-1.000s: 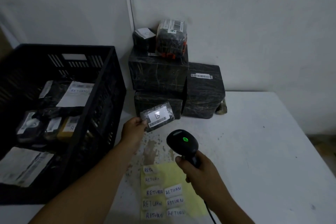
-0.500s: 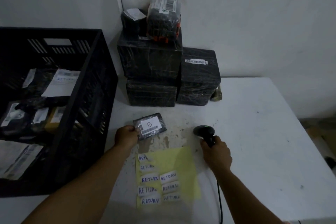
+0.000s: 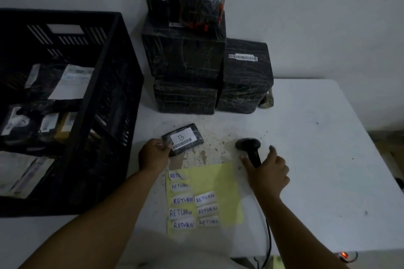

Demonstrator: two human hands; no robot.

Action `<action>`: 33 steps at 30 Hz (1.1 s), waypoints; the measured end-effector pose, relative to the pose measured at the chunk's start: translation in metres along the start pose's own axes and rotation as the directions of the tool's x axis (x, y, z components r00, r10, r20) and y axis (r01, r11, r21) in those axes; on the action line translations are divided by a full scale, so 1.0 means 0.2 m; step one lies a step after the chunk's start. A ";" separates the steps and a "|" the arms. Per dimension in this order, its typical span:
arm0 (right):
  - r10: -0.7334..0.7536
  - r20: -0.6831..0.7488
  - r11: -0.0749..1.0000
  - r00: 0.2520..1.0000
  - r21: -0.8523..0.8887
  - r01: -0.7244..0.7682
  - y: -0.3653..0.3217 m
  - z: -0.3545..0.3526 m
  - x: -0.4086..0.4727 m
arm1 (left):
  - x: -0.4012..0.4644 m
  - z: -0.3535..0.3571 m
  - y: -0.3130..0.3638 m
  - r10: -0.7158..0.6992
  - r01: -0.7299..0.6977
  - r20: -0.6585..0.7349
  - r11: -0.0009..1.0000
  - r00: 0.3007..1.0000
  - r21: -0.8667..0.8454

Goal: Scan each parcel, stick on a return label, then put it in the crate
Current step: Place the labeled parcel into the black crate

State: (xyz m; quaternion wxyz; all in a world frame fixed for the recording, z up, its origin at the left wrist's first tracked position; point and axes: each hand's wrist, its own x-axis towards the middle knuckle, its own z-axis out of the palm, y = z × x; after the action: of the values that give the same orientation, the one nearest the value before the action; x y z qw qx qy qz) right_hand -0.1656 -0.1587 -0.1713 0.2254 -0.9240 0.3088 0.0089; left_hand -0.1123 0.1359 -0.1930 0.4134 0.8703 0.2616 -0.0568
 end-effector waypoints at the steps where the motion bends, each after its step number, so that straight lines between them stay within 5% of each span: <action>1: -0.040 -0.084 0.999 0.996 0.027 0.042 0.00 0.00 -0.04 | -0.03 -0.01 0.00 0.020 -0.020 -0.007 1.000 1.000 -0.006; 4: -0.262 -0.169 0.959 0.950 0.065 0.276 -0.02 0.03 -0.17 | -0.14 -0.02 -0.05 0.057 -0.058 -0.008 0.998 0.998 -0.024; 7: -0.476 0.007 0.876 0.880 0.089 0.473 -0.10 0.12 -0.29 | -0.24 -0.01 -0.14 0.092 -0.092 0.013 0.996 0.996 0.000; 11: -0.586 0.235 0.808 0.775 0.096 0.582 -0.25 0.25 -0.37 | -0.35 -0.02 -0.24 0.140 -0.144 0.098 0.989 0.985 0.032; 18: -0.622 0.350 0.758 0.701 0.042 0.651 -0.43 0.38 -0.41 | -0.43 -0.04 -0.32 0.266 -0.286 0.103 0.895 0.958 0.343; 33: -0.672 0.373 0.662 0.639 -0.082 0.745 -0.51 0.41 -0.42 | -0.41 -0.04 -0.35 0.279 -0.304 0.123 0.836 0.952 0.457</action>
State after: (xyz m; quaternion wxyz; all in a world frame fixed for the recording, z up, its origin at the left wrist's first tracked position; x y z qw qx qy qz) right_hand -0.1656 -0.0045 -0.1898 0.1484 -0.9761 -0.1237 0.0999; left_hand -0.2195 0.1447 -0.2100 0.1999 0.9722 0.0938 -0.0774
